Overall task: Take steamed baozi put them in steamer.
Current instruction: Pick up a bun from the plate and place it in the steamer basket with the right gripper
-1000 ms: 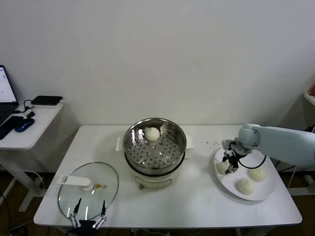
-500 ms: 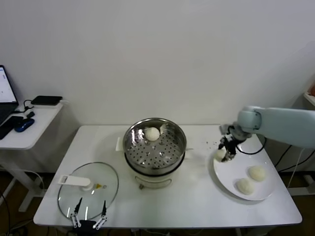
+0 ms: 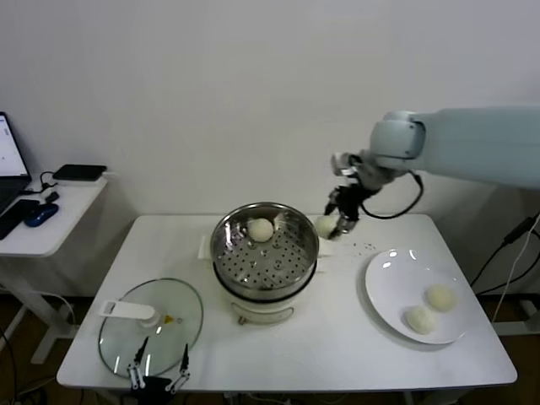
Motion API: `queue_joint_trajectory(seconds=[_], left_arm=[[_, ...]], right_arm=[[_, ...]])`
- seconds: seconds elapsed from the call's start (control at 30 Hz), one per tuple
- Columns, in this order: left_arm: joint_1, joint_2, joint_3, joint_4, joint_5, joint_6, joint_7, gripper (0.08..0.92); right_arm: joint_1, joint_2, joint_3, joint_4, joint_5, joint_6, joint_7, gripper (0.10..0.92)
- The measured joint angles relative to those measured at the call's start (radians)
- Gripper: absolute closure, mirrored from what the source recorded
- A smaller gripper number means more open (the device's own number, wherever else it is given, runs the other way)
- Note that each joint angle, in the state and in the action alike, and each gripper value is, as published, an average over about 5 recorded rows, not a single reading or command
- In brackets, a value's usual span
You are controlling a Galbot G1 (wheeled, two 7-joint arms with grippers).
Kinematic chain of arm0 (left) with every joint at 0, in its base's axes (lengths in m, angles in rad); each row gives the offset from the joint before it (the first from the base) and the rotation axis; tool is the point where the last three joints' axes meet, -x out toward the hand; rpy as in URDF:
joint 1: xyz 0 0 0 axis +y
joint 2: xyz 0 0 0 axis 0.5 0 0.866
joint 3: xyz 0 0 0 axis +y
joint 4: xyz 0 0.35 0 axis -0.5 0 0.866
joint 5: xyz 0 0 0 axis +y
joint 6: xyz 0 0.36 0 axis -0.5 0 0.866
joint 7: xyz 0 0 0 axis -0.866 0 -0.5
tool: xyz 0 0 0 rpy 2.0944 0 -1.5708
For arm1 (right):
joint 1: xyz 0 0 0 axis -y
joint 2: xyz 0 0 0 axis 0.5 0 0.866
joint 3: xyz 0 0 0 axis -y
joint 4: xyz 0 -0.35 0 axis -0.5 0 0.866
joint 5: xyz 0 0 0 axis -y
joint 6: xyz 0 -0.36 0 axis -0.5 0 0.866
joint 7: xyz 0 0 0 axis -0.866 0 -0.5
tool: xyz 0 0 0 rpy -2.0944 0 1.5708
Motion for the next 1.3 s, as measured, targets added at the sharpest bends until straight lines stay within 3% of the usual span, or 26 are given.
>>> queue_joint_trajectory(seconds=[0.23, 0.57, 1.2, 1.3], left_arm=[[-0.004, -0.012, 0.010, -0.009, 0.016, 0.006, 0.009, 0.177], [-0.011, -0.020, 0.014, -0.010, 0.026, 0.012, 0.017, 0.177], [-0.017, -0.024, 0.012, -0.011, 0.025, 0.019, 0.018, 0.177], [-0.016, -0.024, 0.012, -0.011, 0.025, 0.019, 0.018, 0.177]], right_arm=[[-0.027, 0.145, 0.078, -0.033, 0.063, -0.053, 0.044, 0.431], [-0.180, 0.293, 0.150, -0.138, 0.017, -0.099, 0.093, 0.431], [-0.424, 0.430, 0.230, -0.354, -0.110, -0.121, 0.127, 0.424], [-0.439, 0.434, 0.236, -0.364, -0.117, -0.124, 0.131, 0.388]])
